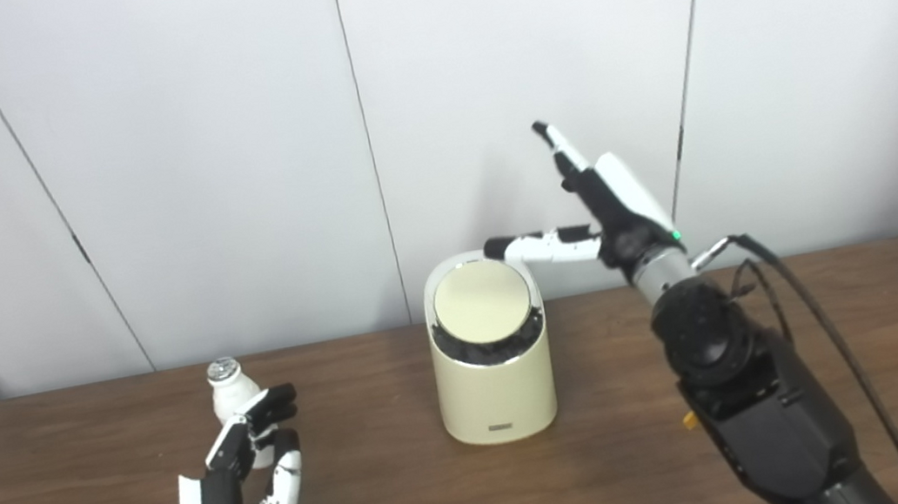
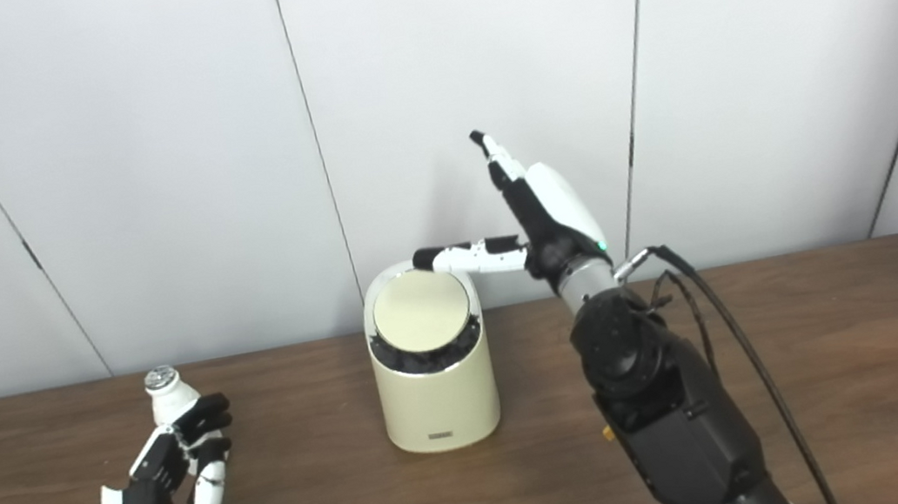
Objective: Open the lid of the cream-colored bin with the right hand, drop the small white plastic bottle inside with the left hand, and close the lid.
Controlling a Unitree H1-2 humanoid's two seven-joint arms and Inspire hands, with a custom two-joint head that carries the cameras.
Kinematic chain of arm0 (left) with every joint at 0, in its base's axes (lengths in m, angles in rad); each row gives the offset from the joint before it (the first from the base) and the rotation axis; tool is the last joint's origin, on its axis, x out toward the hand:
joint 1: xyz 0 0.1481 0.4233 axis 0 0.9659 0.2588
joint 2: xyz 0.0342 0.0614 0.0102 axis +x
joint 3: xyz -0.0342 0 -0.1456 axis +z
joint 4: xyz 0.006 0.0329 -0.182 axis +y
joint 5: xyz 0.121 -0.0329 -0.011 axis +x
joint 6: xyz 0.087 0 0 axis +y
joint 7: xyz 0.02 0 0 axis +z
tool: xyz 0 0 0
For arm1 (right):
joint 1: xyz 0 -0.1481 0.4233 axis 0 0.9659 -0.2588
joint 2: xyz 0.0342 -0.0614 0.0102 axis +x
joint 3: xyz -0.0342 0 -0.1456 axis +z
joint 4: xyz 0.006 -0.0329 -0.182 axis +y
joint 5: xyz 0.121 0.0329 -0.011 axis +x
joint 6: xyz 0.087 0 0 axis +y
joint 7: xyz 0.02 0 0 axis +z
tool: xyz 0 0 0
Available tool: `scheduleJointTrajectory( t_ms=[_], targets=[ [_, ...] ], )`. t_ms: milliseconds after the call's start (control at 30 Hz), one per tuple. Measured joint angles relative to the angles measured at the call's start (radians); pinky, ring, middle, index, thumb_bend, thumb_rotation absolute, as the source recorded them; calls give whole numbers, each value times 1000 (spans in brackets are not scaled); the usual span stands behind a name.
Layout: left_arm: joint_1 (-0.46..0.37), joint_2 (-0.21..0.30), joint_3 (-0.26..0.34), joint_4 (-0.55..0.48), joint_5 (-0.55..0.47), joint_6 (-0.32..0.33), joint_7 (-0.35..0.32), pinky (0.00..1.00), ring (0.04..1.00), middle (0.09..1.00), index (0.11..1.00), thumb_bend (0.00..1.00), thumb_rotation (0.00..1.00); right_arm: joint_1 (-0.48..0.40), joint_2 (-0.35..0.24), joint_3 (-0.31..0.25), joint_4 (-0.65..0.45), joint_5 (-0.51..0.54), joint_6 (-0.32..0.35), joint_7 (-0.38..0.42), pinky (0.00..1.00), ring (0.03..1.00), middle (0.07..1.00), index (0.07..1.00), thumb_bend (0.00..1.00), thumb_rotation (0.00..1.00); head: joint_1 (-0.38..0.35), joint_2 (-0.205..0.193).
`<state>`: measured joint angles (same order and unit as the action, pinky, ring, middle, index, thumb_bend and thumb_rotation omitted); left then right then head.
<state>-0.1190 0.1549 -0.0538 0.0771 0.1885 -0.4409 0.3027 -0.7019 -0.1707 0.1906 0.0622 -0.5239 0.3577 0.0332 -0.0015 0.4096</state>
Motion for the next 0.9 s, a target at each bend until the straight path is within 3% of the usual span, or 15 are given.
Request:
scheduleJointTrajectory(
  t_ms=[267,400,767,900],
  targets=[
    [0,0,-1,0,-1,0,0,608,704,740,734,218,478,-6,-13,69,23,-77,0,4,1000,1000,1000,1000,1000,530,0,-11],
    [0,-1,-2,0,-5,0,-1,604,700,738,733,216,451,-19,-19,82,59,-105,0,5,1000,1000,1000,1000,1000,603,2,-15],
    [0,-2,-3,0,-2,0,0,612,706,741,736,211,446,-20,-29,103,86,-139,2,34,1000,1000,1000,1000,1000,377,0,-14],
    [0,-2,-3,0,-3,0,0,615,709,742,737,219,448,-20,-31,108,89,-153,7,49,1000,1000,1000,1000,1000,343,0,-12]
  ],
)
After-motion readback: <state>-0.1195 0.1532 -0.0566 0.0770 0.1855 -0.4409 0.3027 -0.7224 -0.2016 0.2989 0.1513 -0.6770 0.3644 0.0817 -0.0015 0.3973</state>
